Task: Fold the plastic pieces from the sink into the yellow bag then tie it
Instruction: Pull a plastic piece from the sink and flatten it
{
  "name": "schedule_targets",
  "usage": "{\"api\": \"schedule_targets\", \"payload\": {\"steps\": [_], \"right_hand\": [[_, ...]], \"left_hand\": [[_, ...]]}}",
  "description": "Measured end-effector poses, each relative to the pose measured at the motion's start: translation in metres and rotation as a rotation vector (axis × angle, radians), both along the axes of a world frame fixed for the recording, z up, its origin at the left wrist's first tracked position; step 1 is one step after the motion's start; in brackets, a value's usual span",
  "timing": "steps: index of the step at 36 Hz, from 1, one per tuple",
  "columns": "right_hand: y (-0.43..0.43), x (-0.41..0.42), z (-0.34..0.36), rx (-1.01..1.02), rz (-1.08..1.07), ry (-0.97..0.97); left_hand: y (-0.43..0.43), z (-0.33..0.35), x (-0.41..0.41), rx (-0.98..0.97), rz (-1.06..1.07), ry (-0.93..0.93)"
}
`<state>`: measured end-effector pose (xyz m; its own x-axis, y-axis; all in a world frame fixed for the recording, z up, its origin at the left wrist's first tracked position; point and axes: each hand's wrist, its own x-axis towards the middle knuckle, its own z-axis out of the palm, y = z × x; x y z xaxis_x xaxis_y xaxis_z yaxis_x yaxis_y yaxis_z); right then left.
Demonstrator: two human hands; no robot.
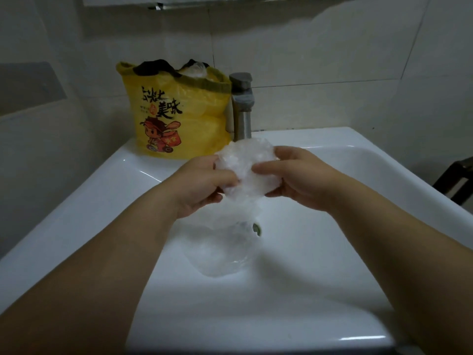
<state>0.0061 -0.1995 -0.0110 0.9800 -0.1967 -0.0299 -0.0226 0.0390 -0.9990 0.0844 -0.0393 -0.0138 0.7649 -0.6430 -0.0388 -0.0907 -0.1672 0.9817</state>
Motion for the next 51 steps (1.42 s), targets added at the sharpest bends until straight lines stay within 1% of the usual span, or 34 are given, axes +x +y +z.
{"api": "schedule_targets", "payload": {"steps": [1,3,5,7,8,10,14,18,23,26,28,33,38,40,41,44,46,48,51], "right_hand": [[-0.001,-0.001,0.000,-0.026,0.033,0.026],[-0.001,-0.002,-0.001,-0.045,0.069,0.066],[-0.001,-0.003,-0.001,-0.027,0.076,0.070],[0.000,-0.002,-0.001,0.028,0.079,0.056],[0.000,-0.002,-0.002,0.056,0.082,0.050],[0.001,-0.001,-0.003,0.086,0.096,0.046],[0.001,0.000,-0.003,0.129,0.106,0.054],[-0.001,0.000,0.001,0.207,0.069,0.000],[-0.004,-0.001,0.006,0.330,0.098,-0.093],[-0.006,-0.002,0.008,0.388,0.085,-0.090],[-0.007,-0.003,0.008,0.387,0.083,-0.078],[-0.009,-0.004,0.009,0.379,0.115,-0.041],[-0.012,-0.008,0.013,0.380,0.139,-0.005],[-0.012,-0.008,0.013,0.323,0.126,0.020],[-0.011,-0.008,0.011,0.274,0.098,0.031],[-0.007,-0.005,0.006,0.078,-0.009,0.012],[-0.004,-0.005,0.004,-0.025,-0.052,-0.020],[-0.002,-0.004,0.002,-0.060,-0.075,-0.051],[0.001,-0.002,0.000,-0.027,-0.138,-0.078]], "left_hand": [[0.000,0.000,0.000,0.024,0.010,-0.008],[0.000,0.001,0.000,0.006,0.041,0.007],[-0.001,0.003,0.000,-0.085,0.056,0.080],[-0.002,0.004,-0.001,-0.184,0.020,0.180],[-0.003,0.004,-0.001,-0.201,-0.003,0.200],[-0.005,0.003,-0.003,-0.185,0.001,0.152],[-0.008,0.003,0.001,-0.174,0.099,0.051],[-0.008,0.003,0.001,-0.189,0.048,0.044],[-0.006,0.011,-0.002,-0.287,-0.038,0.183],[0.000,0.012,-0.004,-0.268,-0.131,0.260],[0.003,0.013,-0.005,-0.247,-0.180,0.290],[0.007,0.016,-0.003,-0.356,-0.137,0.293],[0.008,0.016,-0.002,-0.303,-0.147,0.239],[0.009,0.018,-0.004,-0.282,-0.146,0.248],[0.008,0.018,-0.005,-0.255,-0.120,0.223],[0.003,0.012,-0.004,-0.102,0.040,0.005],[-0.001,0.009,-0.006,-0.042,0.104,-0.125],[-0.002,0.007,-0.007,-0.026,0.133,-0.178],[-0.005,0.005,-0.006,-0.035,0.159,-0.230]]}}
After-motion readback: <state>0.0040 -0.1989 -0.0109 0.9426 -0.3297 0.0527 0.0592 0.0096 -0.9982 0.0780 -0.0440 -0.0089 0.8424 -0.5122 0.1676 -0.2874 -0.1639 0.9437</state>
